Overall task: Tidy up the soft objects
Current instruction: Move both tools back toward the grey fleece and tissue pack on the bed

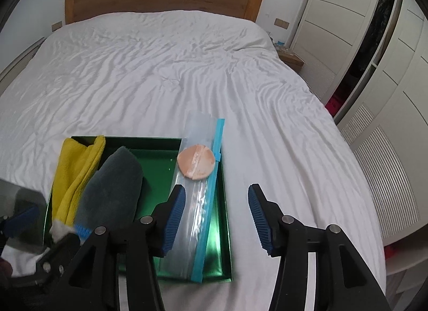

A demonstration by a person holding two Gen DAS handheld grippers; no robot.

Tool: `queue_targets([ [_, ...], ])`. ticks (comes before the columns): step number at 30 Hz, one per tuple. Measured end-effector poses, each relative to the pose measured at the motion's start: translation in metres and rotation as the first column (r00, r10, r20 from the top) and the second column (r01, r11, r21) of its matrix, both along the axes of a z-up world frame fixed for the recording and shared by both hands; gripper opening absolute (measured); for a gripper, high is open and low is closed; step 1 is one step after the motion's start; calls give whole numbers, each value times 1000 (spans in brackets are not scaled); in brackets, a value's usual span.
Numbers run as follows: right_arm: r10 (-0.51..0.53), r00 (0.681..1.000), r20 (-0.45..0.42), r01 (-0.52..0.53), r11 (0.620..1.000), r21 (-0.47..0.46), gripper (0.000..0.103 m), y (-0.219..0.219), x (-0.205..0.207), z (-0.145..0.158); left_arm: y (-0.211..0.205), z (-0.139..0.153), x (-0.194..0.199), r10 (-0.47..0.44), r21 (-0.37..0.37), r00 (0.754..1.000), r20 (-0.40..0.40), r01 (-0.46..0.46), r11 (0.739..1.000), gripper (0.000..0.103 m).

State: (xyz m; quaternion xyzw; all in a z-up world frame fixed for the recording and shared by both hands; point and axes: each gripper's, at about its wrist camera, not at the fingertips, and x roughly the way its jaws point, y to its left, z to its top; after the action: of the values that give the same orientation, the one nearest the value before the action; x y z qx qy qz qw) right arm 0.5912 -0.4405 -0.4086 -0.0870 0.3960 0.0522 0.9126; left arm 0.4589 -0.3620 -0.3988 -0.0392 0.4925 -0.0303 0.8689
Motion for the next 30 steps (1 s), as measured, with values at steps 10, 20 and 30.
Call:
queue_targets([
  [10,2,1000,-1,-2,999,-32,58,5,-56,12,11,38,-91,-66,-73,997,48,69,995,61],
  [20,37,999,-2,-37,998,-44,58,28,-151,28,60,76,-219,-195,-17,974,116,198,980,61],
  [30,178,982,-59,-176,984,41,58,111,-279,38,202,64,-284,-34,63,999,13,33,997,61],
])
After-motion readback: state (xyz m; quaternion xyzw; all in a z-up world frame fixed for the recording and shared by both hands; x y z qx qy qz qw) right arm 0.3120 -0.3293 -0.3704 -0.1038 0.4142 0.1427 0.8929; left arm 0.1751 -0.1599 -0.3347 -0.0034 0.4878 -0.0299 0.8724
